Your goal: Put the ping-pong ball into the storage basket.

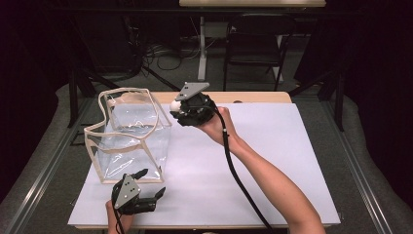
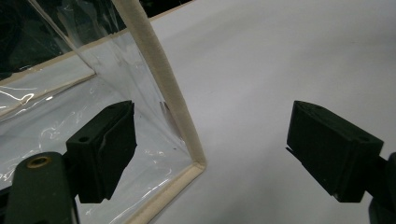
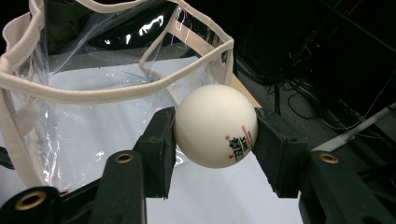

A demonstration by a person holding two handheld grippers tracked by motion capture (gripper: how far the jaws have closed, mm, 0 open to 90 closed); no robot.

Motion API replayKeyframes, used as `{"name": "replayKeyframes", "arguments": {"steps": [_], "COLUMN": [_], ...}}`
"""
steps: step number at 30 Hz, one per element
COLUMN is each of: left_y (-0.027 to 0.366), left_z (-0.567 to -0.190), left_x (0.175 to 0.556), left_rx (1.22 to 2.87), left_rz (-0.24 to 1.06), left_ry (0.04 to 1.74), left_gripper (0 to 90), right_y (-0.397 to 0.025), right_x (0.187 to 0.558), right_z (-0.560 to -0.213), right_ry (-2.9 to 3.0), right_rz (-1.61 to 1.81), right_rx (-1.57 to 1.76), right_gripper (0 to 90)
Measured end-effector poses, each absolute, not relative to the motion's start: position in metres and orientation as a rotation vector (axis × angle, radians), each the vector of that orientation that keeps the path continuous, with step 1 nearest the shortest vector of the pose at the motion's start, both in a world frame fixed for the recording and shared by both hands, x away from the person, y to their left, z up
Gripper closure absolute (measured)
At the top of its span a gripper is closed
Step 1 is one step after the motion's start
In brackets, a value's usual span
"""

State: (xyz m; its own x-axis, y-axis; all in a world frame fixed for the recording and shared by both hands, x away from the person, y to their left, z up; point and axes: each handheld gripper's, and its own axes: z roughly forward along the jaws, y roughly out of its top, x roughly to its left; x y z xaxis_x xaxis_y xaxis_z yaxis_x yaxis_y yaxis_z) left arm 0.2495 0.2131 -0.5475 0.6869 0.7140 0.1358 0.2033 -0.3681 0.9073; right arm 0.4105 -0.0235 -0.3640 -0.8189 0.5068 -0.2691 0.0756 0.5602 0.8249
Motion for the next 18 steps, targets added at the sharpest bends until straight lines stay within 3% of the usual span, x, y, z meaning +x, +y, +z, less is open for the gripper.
{"name": "replayKeyframes", "arguments": {"steps": [18], "left_y": [0.213], "left_z": [-0.5476], "left_x": [0.2496], "left_rx": [1.914], "left_rz": [0.648], "left_ry": [0.712], "left_gripper": [16.1], "right_y": [-0.0157], "right_x": [0.4099], "right_z": [-0.3546], "right_ry": [2.31], "right_rz": [1.189], "right_rx": [0.45], "right_gripper": [50.8]}}
